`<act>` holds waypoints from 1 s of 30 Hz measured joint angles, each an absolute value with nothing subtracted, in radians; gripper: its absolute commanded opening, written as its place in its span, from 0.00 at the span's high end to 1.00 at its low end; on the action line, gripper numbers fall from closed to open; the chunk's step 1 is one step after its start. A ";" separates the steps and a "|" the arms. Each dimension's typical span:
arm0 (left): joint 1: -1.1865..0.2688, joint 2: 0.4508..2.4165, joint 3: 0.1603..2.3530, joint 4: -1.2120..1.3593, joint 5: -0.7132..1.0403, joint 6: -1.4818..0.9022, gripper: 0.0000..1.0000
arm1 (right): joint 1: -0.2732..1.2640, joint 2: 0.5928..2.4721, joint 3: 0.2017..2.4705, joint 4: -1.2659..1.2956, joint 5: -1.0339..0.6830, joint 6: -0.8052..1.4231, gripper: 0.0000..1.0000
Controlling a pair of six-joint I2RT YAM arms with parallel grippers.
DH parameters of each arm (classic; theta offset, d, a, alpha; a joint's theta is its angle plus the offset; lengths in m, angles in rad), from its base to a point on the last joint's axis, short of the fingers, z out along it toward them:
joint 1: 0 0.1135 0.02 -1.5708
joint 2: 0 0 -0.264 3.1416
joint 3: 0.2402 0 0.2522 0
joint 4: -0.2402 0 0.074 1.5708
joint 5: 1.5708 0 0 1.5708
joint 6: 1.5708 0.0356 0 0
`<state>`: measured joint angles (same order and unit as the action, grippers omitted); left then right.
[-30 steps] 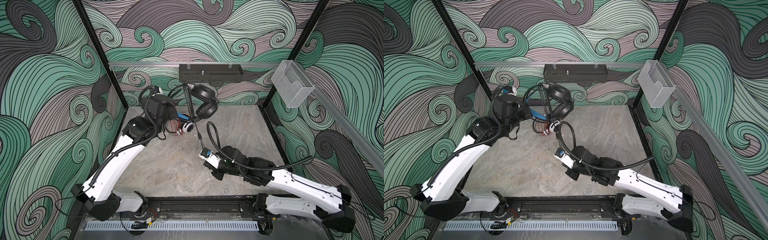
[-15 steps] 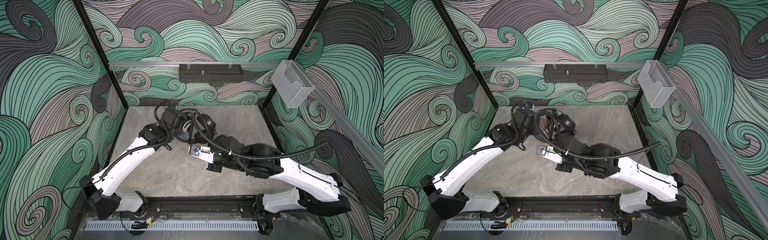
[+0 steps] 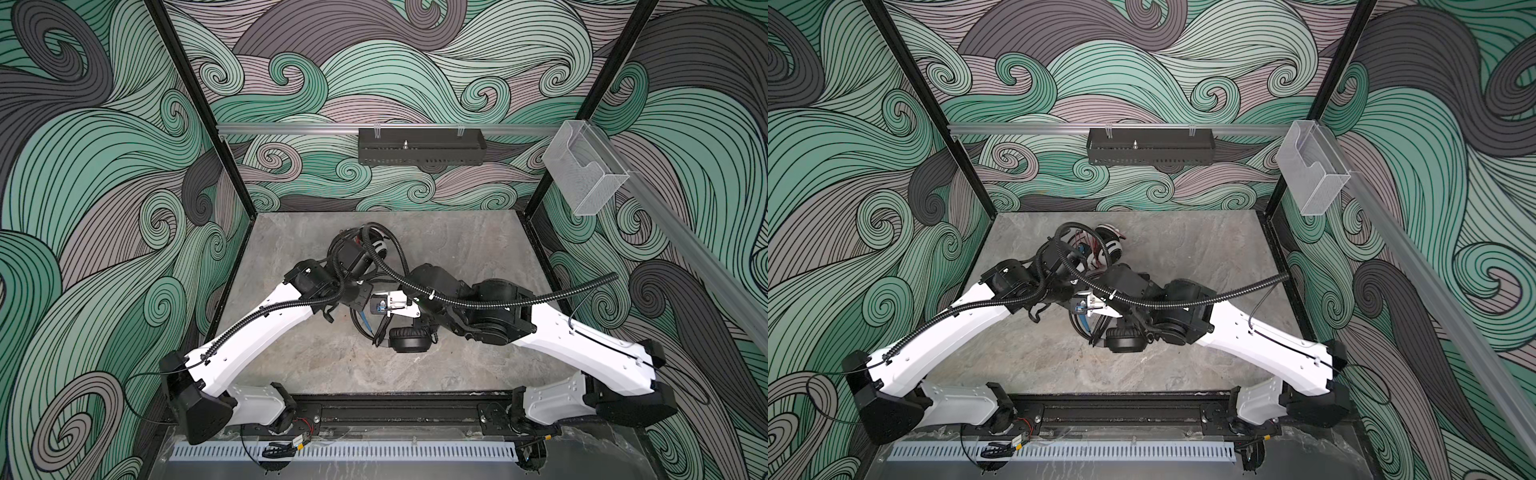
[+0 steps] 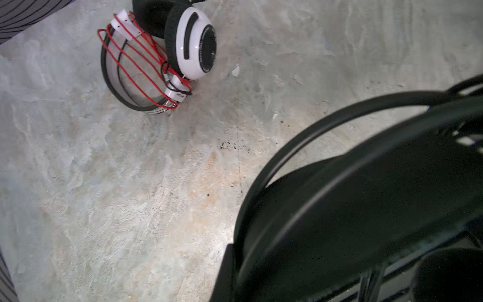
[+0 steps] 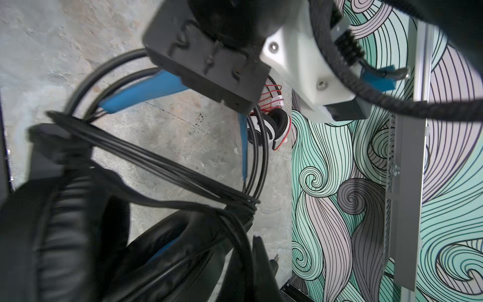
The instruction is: Wrap the headphones
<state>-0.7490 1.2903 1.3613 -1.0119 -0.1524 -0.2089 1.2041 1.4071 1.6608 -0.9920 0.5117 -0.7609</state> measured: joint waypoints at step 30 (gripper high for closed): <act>-0.748 1.266 1.359 -1.007 -0.010 -0.117 1.00 | 0.947 1.255 1.321 -0.759 0.245 -0.725 0.85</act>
